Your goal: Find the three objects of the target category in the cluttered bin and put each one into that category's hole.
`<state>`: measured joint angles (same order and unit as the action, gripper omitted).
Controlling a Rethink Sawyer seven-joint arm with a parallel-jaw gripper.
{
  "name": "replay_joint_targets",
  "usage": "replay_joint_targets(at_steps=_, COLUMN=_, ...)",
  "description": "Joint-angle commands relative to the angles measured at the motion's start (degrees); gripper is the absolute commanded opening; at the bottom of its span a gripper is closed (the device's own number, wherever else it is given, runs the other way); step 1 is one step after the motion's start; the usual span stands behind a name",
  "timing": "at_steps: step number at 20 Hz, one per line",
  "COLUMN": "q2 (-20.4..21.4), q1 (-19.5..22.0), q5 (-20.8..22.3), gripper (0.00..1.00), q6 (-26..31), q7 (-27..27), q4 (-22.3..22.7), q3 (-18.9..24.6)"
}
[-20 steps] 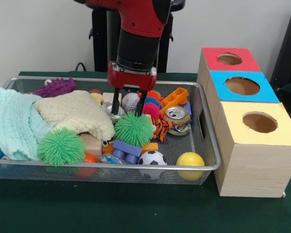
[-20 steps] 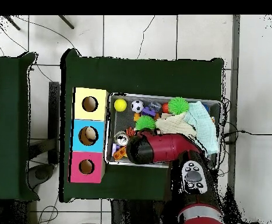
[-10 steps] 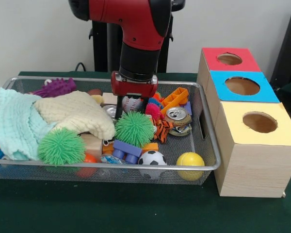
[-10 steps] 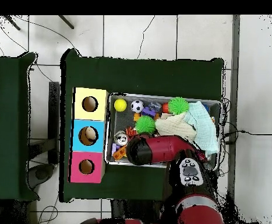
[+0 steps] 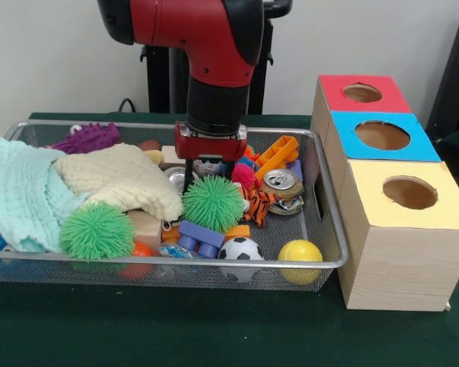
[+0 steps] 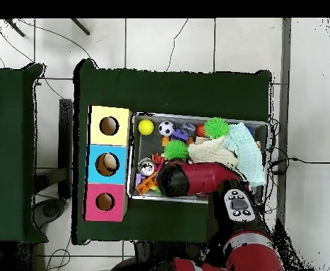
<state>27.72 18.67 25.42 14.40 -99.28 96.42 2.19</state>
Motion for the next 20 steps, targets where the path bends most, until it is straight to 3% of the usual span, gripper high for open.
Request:
replay_joint_targets(at_steps=1, q2=-5.6, q1=3.7, q5=1.1, gripper=0.0, q6=-4.2, q7=-4.2, q4=3.3, q3=6.5)
replay_joint_targets(at_steps=4, q2=-5.0, q1=2.7, q5=2.0, gripper=0.0, q6=-8.9, q7=-5.9, q4=4.0, q3=5.6)
replay_joint_targets(at_steps=9, q2=-2.5, q1=4.1, q5=0.8, gripper=0.0, q6=-7.8, q7=-5.2, q4=5.9, q3=7.8)
replay_joint_targets(at_steps=13, q2=6.0, q1=7.4, q5=-1.7, gripper=0.0, q6=-2.4, q7=-3.2, q4=10.9, q3=13.0)
replay_joint_targets(at_steps=20, q2=21.8, q1=8.8, q5=-8.7, gripper=0.0, q6=12.7, q7=0.1, q4=17.3, q3=16.0)
